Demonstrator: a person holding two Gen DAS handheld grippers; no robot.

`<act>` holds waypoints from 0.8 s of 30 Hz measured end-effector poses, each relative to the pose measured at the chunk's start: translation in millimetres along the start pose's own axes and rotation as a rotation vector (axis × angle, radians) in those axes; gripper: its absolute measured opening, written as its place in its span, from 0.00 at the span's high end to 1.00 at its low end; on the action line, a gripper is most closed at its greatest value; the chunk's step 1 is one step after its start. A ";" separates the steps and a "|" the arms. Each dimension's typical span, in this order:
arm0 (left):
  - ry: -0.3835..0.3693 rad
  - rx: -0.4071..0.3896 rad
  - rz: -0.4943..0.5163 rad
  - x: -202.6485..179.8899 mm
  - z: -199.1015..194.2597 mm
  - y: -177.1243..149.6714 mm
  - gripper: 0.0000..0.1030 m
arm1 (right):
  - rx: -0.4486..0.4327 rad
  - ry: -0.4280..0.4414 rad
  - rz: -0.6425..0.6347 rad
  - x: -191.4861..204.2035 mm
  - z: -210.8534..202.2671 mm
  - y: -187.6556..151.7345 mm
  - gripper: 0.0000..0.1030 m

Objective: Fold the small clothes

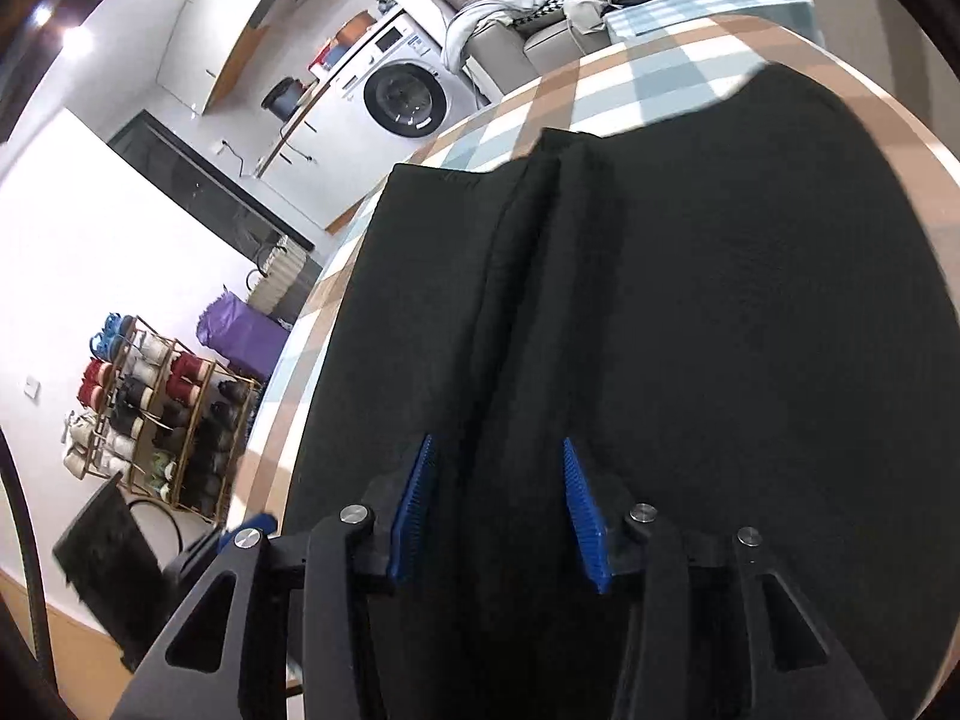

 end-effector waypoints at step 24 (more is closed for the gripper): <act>0.023 0.055 0.006 6.9 6.8 -13.3 0.28 | -0.040 -0.077 -0.054 3.3 -52.0 -42.9 0.62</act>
Point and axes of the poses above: each gripper's, at about its wrist camera, not at the fingertips, and z roughly the way its jaws point, x to its left, y to its top, the point moved 1 cm from there along z, roughly the way its jaws point, and after that the axes turned 14 degrees about -z, right-handed, at the moved point
